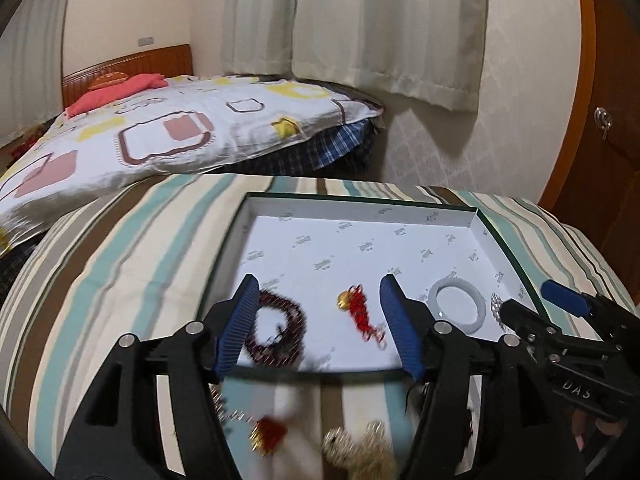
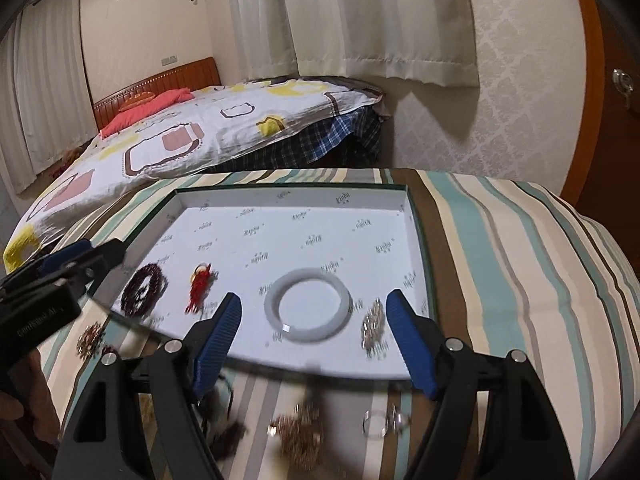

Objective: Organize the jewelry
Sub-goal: 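Withdraw both open tools from the box toward the remaining jewelry, then grasp the gold pearl brooch with the left tool while the right tool grasps the gold chain necklace, then carry the brooch and the chain necklace over the green box and lower them, then open both tools to drop brooch and chain, then withdraw from the box, then grasp the red tassel charm with the left tool while the right tool grasps the black pendant necklace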

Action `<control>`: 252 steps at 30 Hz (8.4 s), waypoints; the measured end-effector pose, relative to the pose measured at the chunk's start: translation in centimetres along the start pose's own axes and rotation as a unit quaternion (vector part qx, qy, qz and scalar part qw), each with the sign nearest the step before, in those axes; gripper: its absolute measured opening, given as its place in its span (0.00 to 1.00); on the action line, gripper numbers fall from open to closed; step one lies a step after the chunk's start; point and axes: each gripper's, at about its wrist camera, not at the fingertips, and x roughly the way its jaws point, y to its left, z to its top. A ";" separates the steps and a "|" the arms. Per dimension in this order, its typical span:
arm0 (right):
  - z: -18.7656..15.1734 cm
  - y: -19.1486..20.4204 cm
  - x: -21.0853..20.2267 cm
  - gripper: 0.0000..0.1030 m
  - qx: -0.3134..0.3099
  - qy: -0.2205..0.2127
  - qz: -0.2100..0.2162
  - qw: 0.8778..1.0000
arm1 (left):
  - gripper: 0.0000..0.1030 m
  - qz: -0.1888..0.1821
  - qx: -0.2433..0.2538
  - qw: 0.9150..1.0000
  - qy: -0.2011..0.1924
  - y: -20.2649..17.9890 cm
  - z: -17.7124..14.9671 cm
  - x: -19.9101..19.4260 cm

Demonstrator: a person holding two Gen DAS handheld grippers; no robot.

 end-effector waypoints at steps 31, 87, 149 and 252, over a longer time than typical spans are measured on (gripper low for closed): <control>-8.7 0.9 -4.6 0.71 0.000 0.016 -0.010 1.000 | 0.61 0.077 -0.047 0.993 0.070 7.1 -8.1 -2.9; -6.5 0.9 0.6 0.31 -0.017 0.095 -0.007 0.995 | 0.22 0.060 -0.059 0.992 0.093 8.9 -7.9 -2.7; 6.2 -0.4 -2.6 0.10 -0.021 -0.123 0.004 0.992 | 0.22 -0.015 -0.028 0.996 -0.080 2.2 7.4 -0.9; -4.7 7.4 1.1 0.42 -0.052 0.049 0.042 0.997 | 0.61 0.085 -0.055 0.994 0.045 8.8 -5.5 -4.6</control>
